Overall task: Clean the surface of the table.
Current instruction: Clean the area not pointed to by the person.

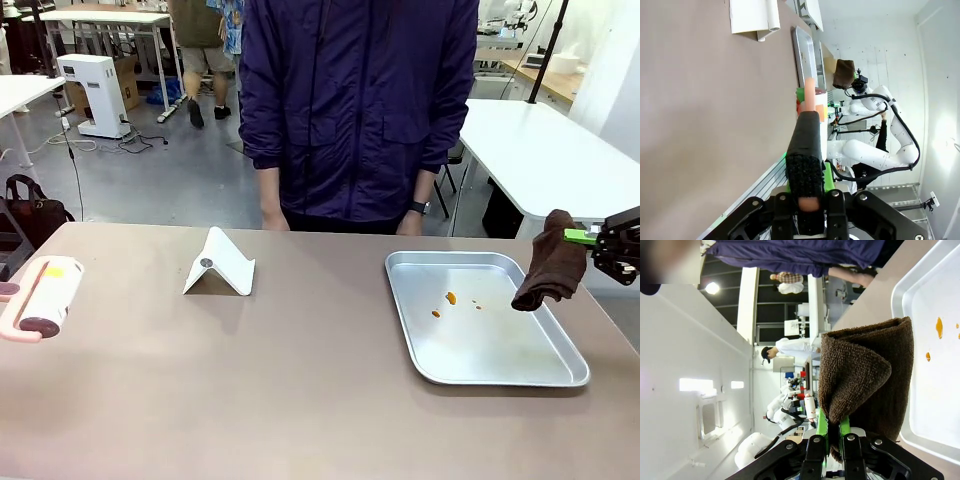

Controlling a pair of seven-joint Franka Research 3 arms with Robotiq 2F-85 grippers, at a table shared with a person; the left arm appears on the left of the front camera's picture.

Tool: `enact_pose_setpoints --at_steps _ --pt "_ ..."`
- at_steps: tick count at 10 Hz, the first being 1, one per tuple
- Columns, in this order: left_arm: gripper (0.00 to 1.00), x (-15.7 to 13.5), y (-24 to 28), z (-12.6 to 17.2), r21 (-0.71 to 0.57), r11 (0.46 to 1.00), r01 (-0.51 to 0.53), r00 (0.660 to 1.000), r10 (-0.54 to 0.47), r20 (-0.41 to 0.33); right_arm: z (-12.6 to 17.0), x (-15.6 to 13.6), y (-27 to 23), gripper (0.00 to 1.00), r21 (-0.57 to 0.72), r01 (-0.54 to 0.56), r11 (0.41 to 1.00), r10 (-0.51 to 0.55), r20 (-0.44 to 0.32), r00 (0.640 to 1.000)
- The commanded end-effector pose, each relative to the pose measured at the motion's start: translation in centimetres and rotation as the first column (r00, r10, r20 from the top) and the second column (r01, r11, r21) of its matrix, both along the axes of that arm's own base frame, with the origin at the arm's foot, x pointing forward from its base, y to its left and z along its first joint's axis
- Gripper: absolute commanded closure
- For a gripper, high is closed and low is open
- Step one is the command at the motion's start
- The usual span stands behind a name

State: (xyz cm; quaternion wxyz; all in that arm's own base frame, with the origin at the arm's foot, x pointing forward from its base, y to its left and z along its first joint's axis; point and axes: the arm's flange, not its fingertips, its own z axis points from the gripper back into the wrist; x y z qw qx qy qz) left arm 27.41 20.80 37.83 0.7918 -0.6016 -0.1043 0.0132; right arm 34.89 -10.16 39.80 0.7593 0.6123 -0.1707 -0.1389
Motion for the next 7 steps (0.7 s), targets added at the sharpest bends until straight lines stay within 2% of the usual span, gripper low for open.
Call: enact_pose_setpoints --at_steps 1,4,5,6,7 --pt "0.78 0.1 0.1 0.3 0.006 1.0 0.002 1.0 -0.002 0.005 0.4 -0.1 0.0 1.0 0.013 -0.003 1.0 0.003 -0.006 1.0" --pt "0.78 0.1 0.1 0.3 0.006 1.0 0.002 1.0 -0.002 0.005 0.4 -0.1 0.0 1.0 0.013 -0.003 1.0 0.003 -0.006 1.0" --pt "0.78 0.1 0.1 0.3 0.006 1.0 0.002 1.0 -0.002 0.005 0.0 0.0 0.0 0.9 0.0 0.0 1.0 0.0 0.0 1.0" --pt "0.78 0.0 0.0 0.0 0.0 1.0 0.0 1.0 0.0 0.0 0.7 -1.3 -0.3 0.9 -0.035 0.016 0.999 -0.015 0.021 1.0" --pt "0.78 1.0 -1.4 0.6 0.034 0.999 0.042 0.999 -0.042 0.002 1.2 -1.0 0.4 0.9 -0.071 -0.024 0.997 0.027 0.048 0.998"
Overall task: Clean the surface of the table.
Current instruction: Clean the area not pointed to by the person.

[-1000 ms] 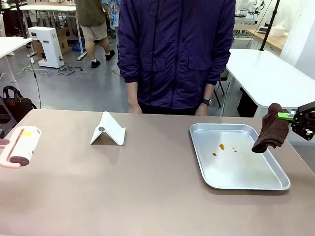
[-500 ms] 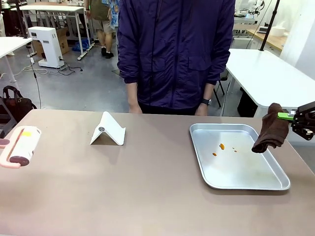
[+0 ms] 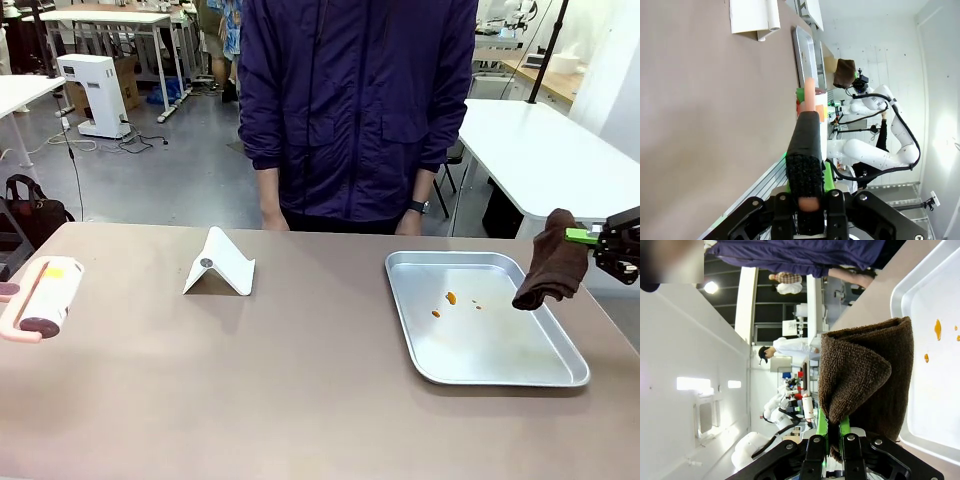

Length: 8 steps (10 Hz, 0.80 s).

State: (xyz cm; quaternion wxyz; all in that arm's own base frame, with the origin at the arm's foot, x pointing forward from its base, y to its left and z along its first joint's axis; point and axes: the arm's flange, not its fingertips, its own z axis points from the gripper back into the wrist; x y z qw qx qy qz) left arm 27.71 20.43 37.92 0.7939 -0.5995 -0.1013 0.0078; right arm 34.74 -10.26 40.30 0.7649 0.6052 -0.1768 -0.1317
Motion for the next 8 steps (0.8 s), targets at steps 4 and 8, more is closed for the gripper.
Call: enact_pose_setpoints --at_steps 4,8 --pt "0.78 0.0 0.0 0.0 0.0 1.0 0.0 1.0 0.0 0.0 0.9 3.8 3.4 0.9 -0.255 -0.169 0.952 0.156 -0.068 0.985" --pt "0.78 0.0 0.0 0.0 0.0 1.0 0.0 1.0 0.0 0.0 3.6 11.7 4.8 0.9 -0.581 -0.483 0.655 0.323 -0.362 0.874"
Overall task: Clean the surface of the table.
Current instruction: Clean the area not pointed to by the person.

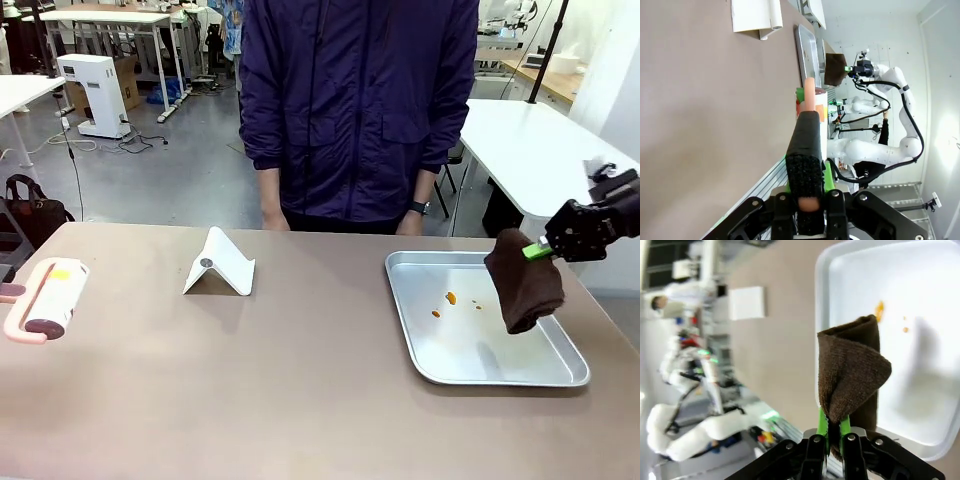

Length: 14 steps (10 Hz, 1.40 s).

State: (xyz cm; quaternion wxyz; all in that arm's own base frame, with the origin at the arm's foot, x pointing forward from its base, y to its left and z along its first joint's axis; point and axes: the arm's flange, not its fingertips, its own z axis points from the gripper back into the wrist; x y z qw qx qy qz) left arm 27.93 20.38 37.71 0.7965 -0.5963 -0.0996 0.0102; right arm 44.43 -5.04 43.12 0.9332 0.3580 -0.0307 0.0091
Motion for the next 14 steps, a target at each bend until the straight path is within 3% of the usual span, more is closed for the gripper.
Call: enact_pose_setpoints --at_steps 1,4,7,10,14 --pt "0.78 -0.2 0.1 0.2 -0.008 1.0 0.002 1.0 -0.002 0.006 0.4 3.6 0.1 0.9 -0.21 -0.13 0.969 0.112 -0.094 0.989" --pt "0.78 -0.2 0.1 0.2 -0.008 1.0 0.002 1.0 -0.002 0.006 -3.0 7.8 2.3 0.9 -0.346 -0.042 0.937 0.022 -0.061 0.998" --pt "0.78 -0.2 0.1 0.2 -0.008 1.0 0.002 1.0 -0.002 0.006 -7.0 9.3 5.5 0.9 -0.448 0.028 0.894 -0.045 -0.028 0.999" --pt "0.78 -0.2 0.1 0.2 -0.008 1.0 0.002 1.0 -0.002 0.006 -9.6 9.8 8.8 0.9 -0.309 0.057 0.949 -0.072 -0.035 0.997" --pt "0.78 -0.2 0.1 0.2 -0.008 1.0 0.002 1.0 -0.002 0.006 -12.5 9.8 12.6 0.9 -0.151 -0.019 0.988 0.002 -0.106 0.994"
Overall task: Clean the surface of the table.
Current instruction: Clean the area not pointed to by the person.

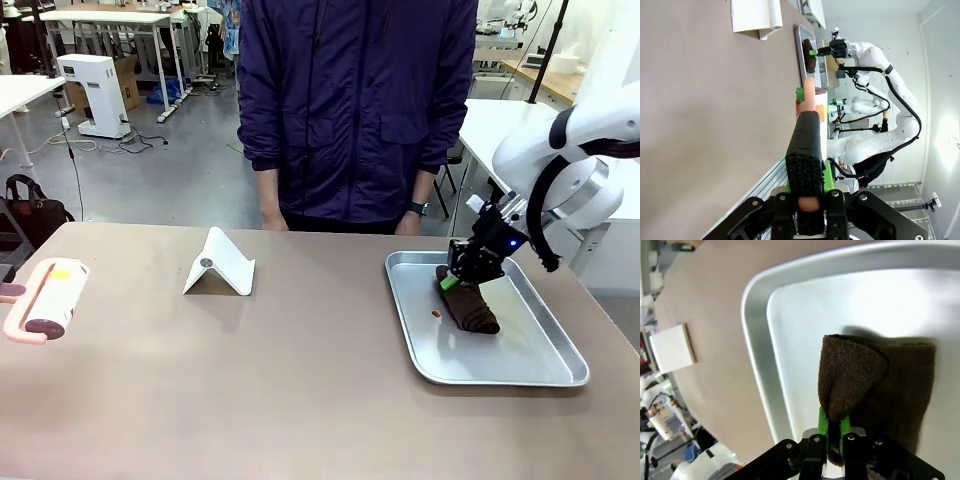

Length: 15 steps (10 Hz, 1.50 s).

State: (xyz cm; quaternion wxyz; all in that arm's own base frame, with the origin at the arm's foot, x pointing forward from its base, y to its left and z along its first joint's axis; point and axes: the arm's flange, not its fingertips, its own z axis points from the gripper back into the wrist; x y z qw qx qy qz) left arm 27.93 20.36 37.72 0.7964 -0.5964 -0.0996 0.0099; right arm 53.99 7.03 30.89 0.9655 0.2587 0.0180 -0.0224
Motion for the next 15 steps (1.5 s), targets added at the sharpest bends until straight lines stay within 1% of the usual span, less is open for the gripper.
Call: enact_pose_setpoints --at_steps 1,2,4,5,7,8,10,12,13,15 --pt "0.78 -0.2 0.1 0.2 -0.008 1.0 0.002 1.0 -0.002 0.006 -0.4 -0.2 2.0 0.9 0.085 -0.095 0.992 0.095 0.0 0.995" --pt "0.78 -0.2 0.1 0.2 -0.008 1.0 0.002 1.0 -0.002 0.006 -0.2 -0.5 3.3 0.9 0.103 -0.158 0.982 0.158 0.002 0.987" --pt "0.78 -0.2 0.1 0.2 -0.008 1.0 0.002 1.0 -0.002 0.006 0.0 -1.4 4.6 0.9 0.032 -0.248 0.968 0.247 0.016 0.969" --pt "0.78 -0.2 0.1 0.2 -0.008 1.0 0.002 1.0 -0.002 0.006 -0.1 -1.9 4.8 0.9 -0.007 -0.299 0.954 0.299 0.01 0.954" --pt "0.78 -0.2 0.1 0.2 -0.008 1.0 0.002 1.0 -0.002 0.006 -0.4 -2.5 3.8 0.9 -0.124 -0.316 0.941 0.317 -0.008 0.948" --pt "0.78 -0.2 0.1 0.2 -0.008 1.0 0.002 1.0 -0.002 0.006 -0.5 -2.6 3.2 0.9 -0.179 -0.301 0.937 0.304 -0.008 0.953" --pt "0.78 -0.2 0.1 0.2 -0.008 1.0 0.002 1.0 -0.002 0.006 -0.8 -2.0 1.0 0.9 -0.254 -0.224 0.941 0.232 0.001 0.973" --pt "0.78 -0.2 0.1 0.2 -0.008 1.0 0.002 1.0 -0.002 0.006 -1.2 -0.9 -1.9 0.9 -0.245 -0.104 0.964 0.11 0.012 0.994" --pt "0.78 -0.2 0.1 0.2 -0.008 1.0 0.002 1.0 -0.002 0.006 -1.5 -0.6 -3.0 0.9 -0.226 -0.04 0.973 0.045 0.018 0.999" --pt "0.78 -0.2 0.1 0.2 -0.008 1.0 0.002 1.0 -0.002 0.006 -1.4 -0.5 -4.6 0.9 -0.168 0.071 0.983 -0.069 0.017 0.997"
